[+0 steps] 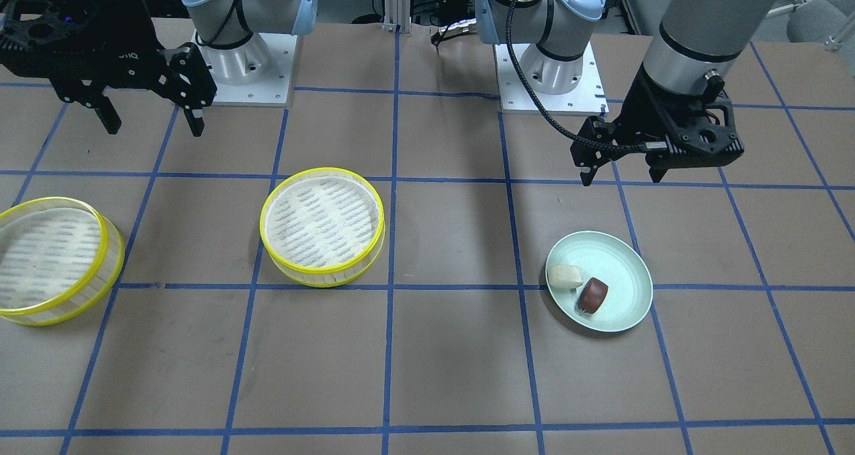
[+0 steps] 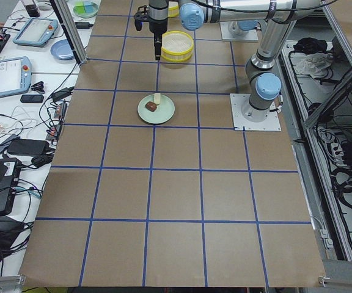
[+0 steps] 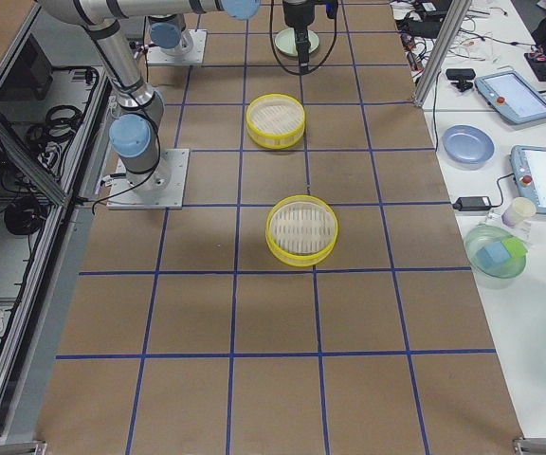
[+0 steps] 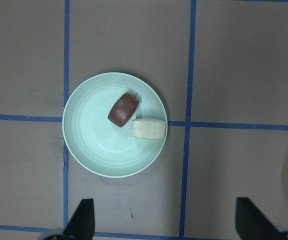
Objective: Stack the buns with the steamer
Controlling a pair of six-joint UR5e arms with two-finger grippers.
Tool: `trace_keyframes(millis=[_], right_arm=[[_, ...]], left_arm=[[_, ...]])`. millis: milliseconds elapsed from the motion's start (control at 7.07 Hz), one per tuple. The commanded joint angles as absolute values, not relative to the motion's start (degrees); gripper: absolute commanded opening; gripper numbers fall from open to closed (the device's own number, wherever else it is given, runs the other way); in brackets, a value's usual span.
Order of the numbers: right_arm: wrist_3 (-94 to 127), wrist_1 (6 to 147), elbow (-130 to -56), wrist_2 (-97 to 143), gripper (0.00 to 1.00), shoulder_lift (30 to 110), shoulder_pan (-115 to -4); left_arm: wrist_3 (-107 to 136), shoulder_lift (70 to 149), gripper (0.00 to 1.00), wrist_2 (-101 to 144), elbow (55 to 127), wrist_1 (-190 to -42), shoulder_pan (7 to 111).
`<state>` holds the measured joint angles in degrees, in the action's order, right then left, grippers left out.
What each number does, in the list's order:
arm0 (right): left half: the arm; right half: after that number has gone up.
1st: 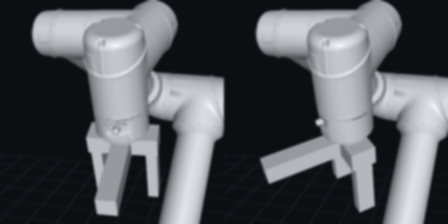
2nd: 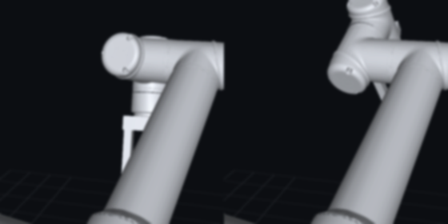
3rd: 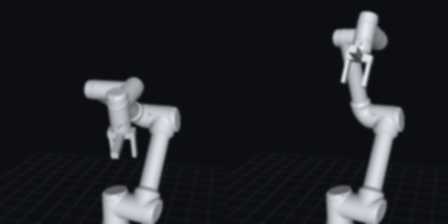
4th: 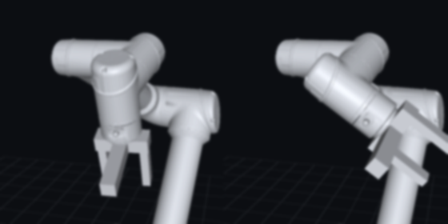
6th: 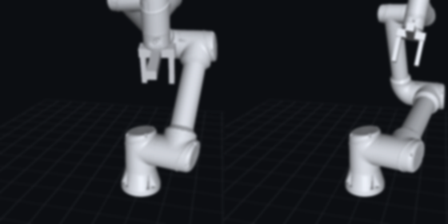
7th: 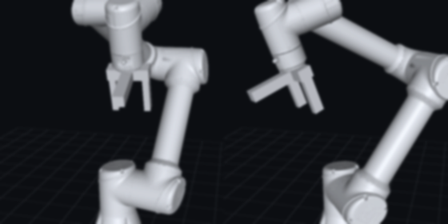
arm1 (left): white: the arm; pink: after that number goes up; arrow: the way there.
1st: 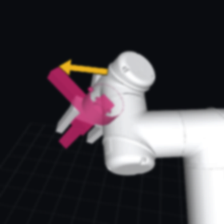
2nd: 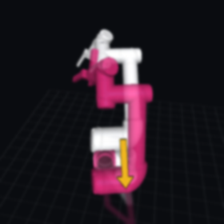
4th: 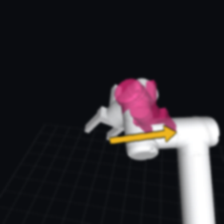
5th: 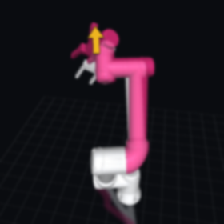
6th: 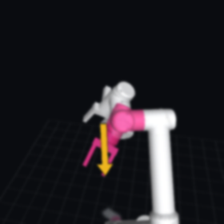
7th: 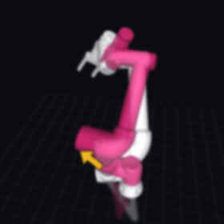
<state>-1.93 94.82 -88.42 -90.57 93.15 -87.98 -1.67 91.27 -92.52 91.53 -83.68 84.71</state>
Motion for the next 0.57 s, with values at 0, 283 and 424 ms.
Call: trace_keyframes(millis=[0, 283, 424], right_arm=[[-1.93, 95.01, -88.42, -90.35, 1.00, 93.16, -88.07], [-1.93, 95.10, -88.59, -88.78, 1.00, 92.64, -88.07], [-2.63, 95.27, -88.68, -83.81, 1.00, 91.77, -88.07]], left_arm=[[-0.63, 93.41, 1.00, -92.11, 93.32, -83.06, 82.79], [13.17, 97.45, 1.00, -92.11, 95.79, -79.84, 82.71], [20.84, 100.34, 1.00, -92.11, 97.11, -77.89, 82.71]])
